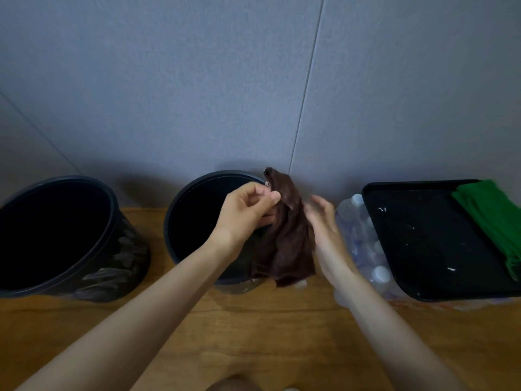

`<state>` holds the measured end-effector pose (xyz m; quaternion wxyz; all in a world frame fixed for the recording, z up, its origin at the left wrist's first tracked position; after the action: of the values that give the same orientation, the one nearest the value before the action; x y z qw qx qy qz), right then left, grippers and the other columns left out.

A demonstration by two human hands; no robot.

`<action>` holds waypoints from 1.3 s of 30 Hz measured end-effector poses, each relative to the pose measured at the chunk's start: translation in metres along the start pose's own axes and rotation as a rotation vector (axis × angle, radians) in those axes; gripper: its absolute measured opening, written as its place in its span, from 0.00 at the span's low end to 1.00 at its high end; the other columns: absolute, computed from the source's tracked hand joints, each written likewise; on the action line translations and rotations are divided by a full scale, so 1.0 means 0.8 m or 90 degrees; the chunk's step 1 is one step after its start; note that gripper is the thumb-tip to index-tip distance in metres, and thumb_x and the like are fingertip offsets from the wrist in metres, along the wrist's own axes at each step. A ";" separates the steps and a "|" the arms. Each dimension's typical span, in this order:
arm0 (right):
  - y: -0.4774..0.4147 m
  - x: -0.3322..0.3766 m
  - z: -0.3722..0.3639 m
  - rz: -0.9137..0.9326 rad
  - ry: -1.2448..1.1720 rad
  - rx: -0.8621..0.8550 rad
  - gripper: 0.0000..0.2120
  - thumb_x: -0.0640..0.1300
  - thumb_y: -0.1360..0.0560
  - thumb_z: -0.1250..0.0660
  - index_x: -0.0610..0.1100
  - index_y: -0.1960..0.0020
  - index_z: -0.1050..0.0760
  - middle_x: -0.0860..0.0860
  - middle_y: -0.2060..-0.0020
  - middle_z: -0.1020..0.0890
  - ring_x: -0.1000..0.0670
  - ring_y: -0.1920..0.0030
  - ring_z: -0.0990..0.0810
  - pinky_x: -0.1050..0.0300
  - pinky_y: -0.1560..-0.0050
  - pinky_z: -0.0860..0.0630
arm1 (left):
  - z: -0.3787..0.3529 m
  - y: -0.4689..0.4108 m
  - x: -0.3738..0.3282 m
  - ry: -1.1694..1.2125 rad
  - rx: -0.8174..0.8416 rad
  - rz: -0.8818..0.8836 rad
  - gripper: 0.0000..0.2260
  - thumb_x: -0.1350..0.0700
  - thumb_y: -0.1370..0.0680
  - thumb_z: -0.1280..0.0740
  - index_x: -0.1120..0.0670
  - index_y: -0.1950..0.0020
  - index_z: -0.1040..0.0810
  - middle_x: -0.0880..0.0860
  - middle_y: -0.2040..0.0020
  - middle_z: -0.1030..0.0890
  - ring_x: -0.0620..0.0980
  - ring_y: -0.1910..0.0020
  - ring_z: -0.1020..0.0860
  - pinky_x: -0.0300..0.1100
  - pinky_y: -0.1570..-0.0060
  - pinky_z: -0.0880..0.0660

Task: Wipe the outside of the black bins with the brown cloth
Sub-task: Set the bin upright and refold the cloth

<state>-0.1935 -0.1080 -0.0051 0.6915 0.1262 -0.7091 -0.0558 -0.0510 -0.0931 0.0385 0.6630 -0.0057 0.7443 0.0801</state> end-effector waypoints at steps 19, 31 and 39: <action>-0.006 0.088 0.041 0.285 0.323 -0.106 0.17 0.46 0.20 0.43 0.37 0.55 0.21 0.43 0.62 0.18 0.48 0.60 0.21 0.57 0.62 0.28 | 0.029 -0.005 -0.084 -0.648 -0.116 -0.283 0.05 0.58 0.23 0.36 0.57 0.58 0.25 0.54 0.59 0.18 0.53 0.60 0.21 0.47 0.59 0.25; -0.013 0.175 0.035 0.423 0.531 -0.043 0.21 0.50 0.21 0.39 0.46 0.71 0.38 0.51 0.77 0.38 0.57 0.74 0.35 0.61 0.70 0.42 | 0.028 -0.025 -0.093 -0.401 0.049 -0.121 0.07 0.51 0.20 0.41 0.52 0.56 0.31 0.47 0.63 0.27 0.40 0.67 0.31 0.35 0.63 0.33; -0.035 0.178 0.039 0.318 0.556 0.085 0.24 0.55 0.23 0.39 0.33 0.60 0.25 0.34 0.64 0.22 0.51 0.65 0.28 0.52 0.61 0.31 | 0.014 -0.013 -0.072 -0.364 0.325 0.093 0.06 0.61 0.26 0.32 0.51 0.59 0.18 0.47 0.63 0.15 0.43 0.64 0.18 0.32 0.63 0.23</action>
<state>-0.2231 -0.1742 0.1243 0.9062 0.0081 -0.3642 0.2147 -0.0321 -0.1077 0.0934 0.8162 0.2354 0.5240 -0.0622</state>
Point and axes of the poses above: each hand's wrist, its own y-axis away from the middle knuckle, its own z-axis out of the back of the hand, x = y × z, the point moved 7 cm from there along -y, towards the middle knuckle
